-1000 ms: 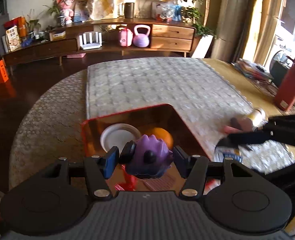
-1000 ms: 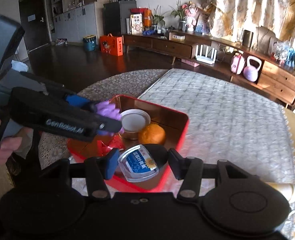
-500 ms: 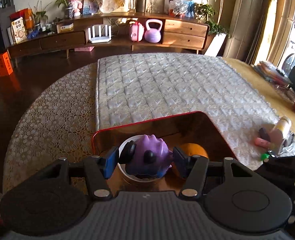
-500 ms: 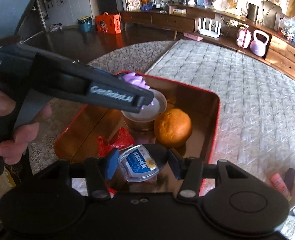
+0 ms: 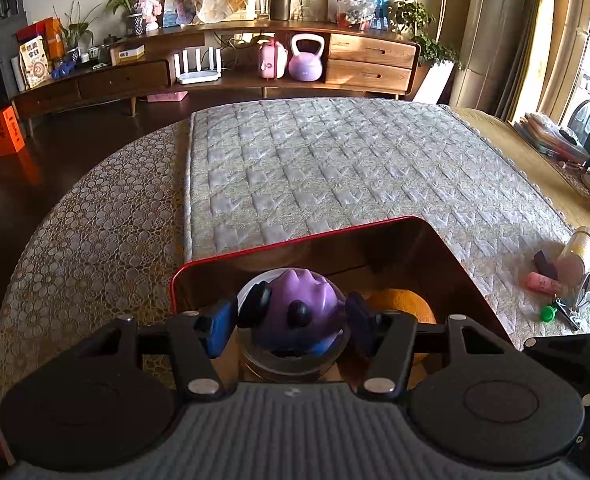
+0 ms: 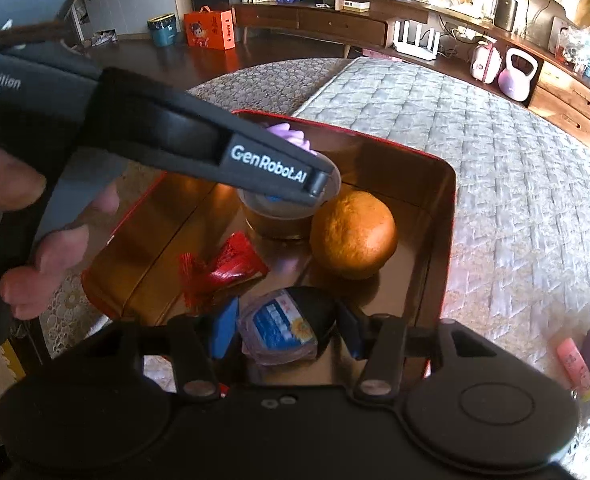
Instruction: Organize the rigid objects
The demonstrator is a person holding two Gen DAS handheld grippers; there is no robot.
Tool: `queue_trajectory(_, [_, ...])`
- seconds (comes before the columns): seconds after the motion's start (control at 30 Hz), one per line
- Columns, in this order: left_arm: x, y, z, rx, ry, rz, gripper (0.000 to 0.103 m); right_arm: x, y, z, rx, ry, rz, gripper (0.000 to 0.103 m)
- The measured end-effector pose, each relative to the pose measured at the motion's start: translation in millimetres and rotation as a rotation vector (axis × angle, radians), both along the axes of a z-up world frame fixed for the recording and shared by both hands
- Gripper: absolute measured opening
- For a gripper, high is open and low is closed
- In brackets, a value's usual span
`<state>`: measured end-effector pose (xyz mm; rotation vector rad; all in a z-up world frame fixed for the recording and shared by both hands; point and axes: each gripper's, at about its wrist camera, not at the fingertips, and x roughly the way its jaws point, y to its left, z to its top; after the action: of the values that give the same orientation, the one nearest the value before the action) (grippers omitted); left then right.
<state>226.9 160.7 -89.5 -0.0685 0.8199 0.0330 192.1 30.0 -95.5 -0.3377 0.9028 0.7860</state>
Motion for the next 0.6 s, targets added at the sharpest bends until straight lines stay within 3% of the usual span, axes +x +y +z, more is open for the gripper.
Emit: queue_trajectory(0.6, [-12,-2,7,-0.015,0.01,0.023,0.06,-11,-20,25,0.076,-0.018,-0.018,0.066])
